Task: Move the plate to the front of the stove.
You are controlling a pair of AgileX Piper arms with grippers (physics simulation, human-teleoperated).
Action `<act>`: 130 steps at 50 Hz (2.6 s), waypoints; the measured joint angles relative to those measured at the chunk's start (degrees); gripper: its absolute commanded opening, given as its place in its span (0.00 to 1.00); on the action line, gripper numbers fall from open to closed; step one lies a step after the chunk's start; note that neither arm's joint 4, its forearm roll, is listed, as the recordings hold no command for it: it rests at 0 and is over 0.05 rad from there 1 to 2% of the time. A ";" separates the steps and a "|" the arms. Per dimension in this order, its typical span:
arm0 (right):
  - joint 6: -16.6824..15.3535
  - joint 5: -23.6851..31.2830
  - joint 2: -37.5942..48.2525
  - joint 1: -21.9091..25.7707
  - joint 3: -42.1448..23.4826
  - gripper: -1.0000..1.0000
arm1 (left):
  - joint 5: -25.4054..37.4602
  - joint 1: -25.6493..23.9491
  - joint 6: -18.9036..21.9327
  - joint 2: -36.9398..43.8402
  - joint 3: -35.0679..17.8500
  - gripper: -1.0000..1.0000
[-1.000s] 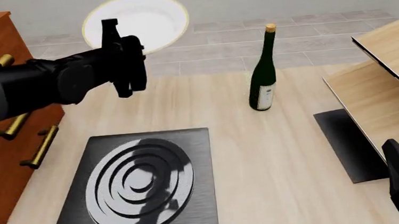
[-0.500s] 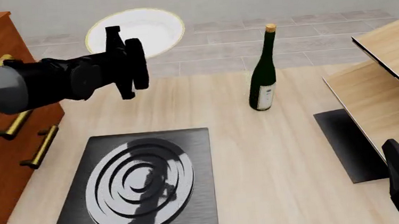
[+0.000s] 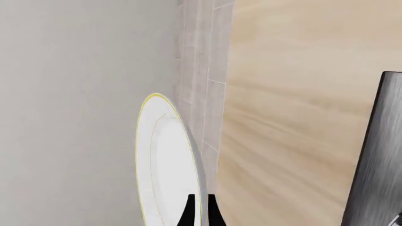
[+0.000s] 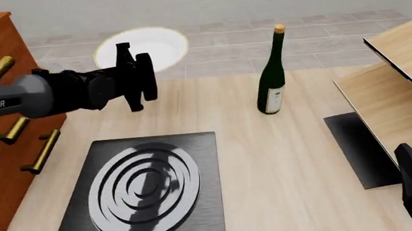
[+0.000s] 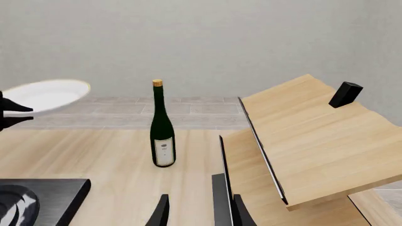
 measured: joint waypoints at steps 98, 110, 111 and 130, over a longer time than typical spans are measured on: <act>0.00 0.00 0.00 0.01 0.00 1.00 | -1.81 0.99 -3.40 18.54 -9.21 0.00; 0.01 0.00 -0.01 0.01 0.00 1.00 | -1.94 0.81 -3.86 20.02 -9.99 0.00; 0.01 0.00 -0.01 0.01 0.00 1.00 | -1.96 0.79 -3.90 20.13 -10.06 0.00; 0.00 0.00 0.00 0.00 0.00 1.00 | -1.71 0.27 -4.75 21.78 -11.05 0.00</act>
